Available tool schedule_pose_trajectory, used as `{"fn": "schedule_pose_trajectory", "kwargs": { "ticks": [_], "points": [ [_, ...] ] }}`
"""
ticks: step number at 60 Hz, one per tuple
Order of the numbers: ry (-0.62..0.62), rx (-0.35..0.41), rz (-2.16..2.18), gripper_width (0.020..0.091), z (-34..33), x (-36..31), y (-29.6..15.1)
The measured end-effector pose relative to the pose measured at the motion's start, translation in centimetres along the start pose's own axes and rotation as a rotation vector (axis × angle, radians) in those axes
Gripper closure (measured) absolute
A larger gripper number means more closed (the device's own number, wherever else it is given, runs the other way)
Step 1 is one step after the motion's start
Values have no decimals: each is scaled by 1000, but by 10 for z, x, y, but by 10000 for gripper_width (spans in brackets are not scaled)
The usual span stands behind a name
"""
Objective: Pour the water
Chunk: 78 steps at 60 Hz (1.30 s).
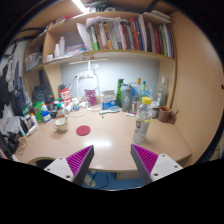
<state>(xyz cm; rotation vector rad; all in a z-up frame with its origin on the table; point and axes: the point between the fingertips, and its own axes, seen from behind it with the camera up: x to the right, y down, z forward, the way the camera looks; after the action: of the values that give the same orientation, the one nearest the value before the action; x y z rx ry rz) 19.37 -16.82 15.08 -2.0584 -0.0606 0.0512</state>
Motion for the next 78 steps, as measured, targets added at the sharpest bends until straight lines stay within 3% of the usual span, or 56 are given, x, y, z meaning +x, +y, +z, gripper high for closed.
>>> {"fn": "schedule_pose_trajectory", "kwargs": {
  "ticks": [7, 21, 37, 41, 42, 44, 49, 56, 68, 78],
  "points": [
    [23, 24, 10, 272, 55, 51, 12],
    [38, 155, 49, 272, 163, 122, -8],
    [0, 235, 5, 273, 258, 142, -27],
    [8, 274, -9, 304, 270, 146, -39],
    [10, 277, -12, 366, 273, 147, -40],
    [1, 273, -17, 489, 278, 146, -40],
    [-3, 276, -4, 522, 281, 146, -42],
    [34, 270, 36, 549, 281, 149, -40],
    [18, 139, -10, 596, 282, 127, -39],
    [35, 205, -193, 596, 256, 90, -127]
  ]
}}
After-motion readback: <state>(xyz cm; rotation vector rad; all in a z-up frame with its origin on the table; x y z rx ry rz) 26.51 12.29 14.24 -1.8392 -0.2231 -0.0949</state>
